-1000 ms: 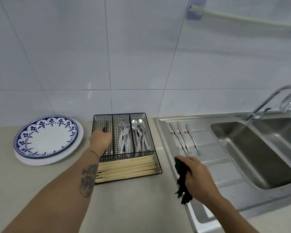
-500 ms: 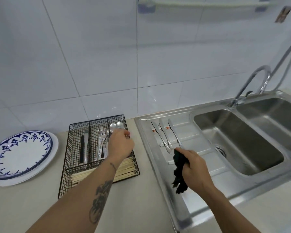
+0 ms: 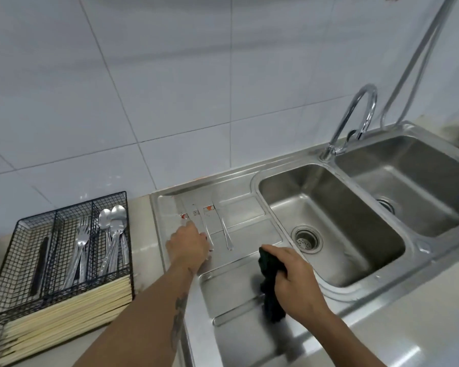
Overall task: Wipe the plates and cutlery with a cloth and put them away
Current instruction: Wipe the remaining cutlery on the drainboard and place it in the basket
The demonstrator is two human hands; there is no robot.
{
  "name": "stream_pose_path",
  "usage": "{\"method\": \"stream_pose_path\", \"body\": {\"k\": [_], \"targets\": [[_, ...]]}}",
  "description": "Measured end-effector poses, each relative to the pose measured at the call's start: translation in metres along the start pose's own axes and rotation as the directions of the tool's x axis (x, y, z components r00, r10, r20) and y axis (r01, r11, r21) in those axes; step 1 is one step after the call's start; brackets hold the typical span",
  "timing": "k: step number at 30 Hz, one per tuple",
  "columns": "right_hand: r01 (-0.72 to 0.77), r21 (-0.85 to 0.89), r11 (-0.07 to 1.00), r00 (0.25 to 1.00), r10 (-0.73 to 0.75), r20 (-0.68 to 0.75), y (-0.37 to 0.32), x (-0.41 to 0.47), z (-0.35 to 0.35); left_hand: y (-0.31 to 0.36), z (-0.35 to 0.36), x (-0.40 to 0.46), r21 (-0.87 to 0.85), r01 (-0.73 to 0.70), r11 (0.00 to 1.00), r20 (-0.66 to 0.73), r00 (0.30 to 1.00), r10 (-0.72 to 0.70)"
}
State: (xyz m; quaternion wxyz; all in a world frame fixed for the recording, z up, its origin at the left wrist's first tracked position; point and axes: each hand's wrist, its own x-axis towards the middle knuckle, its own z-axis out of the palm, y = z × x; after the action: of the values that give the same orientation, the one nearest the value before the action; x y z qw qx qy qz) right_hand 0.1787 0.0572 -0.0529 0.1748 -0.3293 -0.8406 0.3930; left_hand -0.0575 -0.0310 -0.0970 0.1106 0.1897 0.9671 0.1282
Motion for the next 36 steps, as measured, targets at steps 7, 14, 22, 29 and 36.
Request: {"method": "stream_pose_path", "body": {"k": [7,14,22,29,36], "targets": [[0.011,0.013,1.0,0.999,-0.011,0.036,0.01,0.014,-0.015,0.015,-0.002,-0.004,0.118,0.11,0.987,0.081,0.99,-0.119],[-0.015,0.023,1.0,1.0,0.015,-0.013,0.006,-0.003,-0.014,-0.004,-0.016,-0.014,0.025,0.104,0.994,0.09,0.99,-0.106],[0.012,-0.018,1.0,1.0,-0.012,-0.011,-0.046,-0.046,0.016,-0.05,-0.06,-0.058,-0.04,-0.062,0.997,0.086,0.994,0.065],[0.26,-0.219,0.94,0.943,-0.297,-0.152,-0.124,-0.084,0.05,-0.103,-0.115,-0.122,0.031,-0.489,0.872,0.044,0.872,0.487],[0.353,-0.581,0.733,0.868,-0.488,-0.088,-0.167,-0.121,0.081,-0.137,-0.183,-0.167,-0.063,-0.648,0.759,-0.107,0.76,0.641]]}}
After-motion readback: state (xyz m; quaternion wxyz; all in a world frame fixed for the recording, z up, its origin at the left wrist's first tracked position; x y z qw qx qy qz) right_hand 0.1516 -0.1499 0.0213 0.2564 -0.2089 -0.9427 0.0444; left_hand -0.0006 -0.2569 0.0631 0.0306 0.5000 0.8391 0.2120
